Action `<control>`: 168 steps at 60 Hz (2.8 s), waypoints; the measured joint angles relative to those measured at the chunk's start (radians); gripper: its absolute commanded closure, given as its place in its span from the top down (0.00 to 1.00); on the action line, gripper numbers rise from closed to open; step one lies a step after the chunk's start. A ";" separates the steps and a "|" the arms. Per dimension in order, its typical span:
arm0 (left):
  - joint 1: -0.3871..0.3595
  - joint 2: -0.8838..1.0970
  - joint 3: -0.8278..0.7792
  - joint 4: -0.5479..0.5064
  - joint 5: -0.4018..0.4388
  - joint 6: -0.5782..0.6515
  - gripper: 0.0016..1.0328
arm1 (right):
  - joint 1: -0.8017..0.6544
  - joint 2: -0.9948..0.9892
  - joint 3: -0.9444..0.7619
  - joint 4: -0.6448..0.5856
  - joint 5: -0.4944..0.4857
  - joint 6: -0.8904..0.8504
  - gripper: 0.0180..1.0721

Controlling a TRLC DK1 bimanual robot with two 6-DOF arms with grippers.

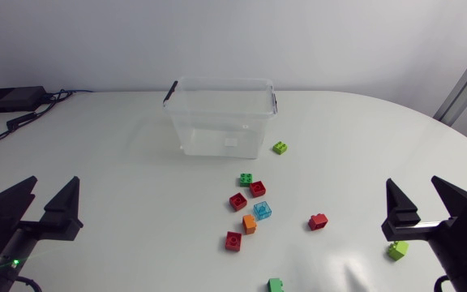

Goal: Place the duplo bricks in the container

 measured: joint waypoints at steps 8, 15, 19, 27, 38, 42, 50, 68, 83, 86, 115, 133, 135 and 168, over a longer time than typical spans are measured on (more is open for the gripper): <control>0.000 0.000 0.000 0.000 0.000 0.000 0.96 | 0.002 0.000 0.000 0.000 0.000 0.000 0.95; 0.000 0.000 0.000 0.000 0.000 0.000 0.96 | 0.006 0.000 0.000 0.000 0.000 0.000 0.95; 0.000 0.000 0.000 0.000 0.000 0.000 0.96 | 0.006 0.000 0.000 0.000 0.000 0.000 0.95; 0.000 0.000 0.000 0.000 0.000 0.000 0.96 | 0.006 0.000 0.000 0.000 0.000 0.000 0.95; 0.000 0.000 0.000 0.000 0.000 0.000 0.93 | 0.006 0.000 0.000 0.000 0.000 0.000 0.95; 0.000 0.000 0.000 0.000 0.000 0.000 0.93 | 0.006 0.000 0.000 0.000 0.000 0.000 0.95; -0.006 0.002 0.010 -0.029 0.000 0.000 0.93 | 0.006 0.014 0.005 0.001 0.000 0.000 0.95; -0.027 0.363 0.292 -0.134 -0.003 -0.024 0.93 | 0.006 0.439 0.289 -0.016 -0.007 0.000 0.95; -0.101 0.761 0.573 -0.402 -0.003 -0.037 0.93 | 0.019 0.701 0.514 -0.199 -0.022 0.000 0.95; -0.122 0.828 0.618 -0.448 -0.003 -0.036 0.93 | 0.030 0.743 0.544 -0.238 -0.023 0.000 0.95; -0.448 1.373 0.989 -0.777 0.032 0.011 0.88 | 0.119 1.083 0.726 -0.600 -0.071 0.000 0.95; -0.511 1.629 1.123 -0.857 0.195 -0.037 0.88 | 0.215 1.210 0.726 -0.589 -0.153 0.035 0.95; -0.520 1.649 1.139 -0.861 0.201 -0.047 0.88 | 0.215 1.223 0.724 -0.570 -0.162 0.037 0.95; -0.737 1.932 1.342 -0.943 0.226 -0.132 0.88 | 0.263 1.424 0.722 -0.465 -0.164 0.105 0.95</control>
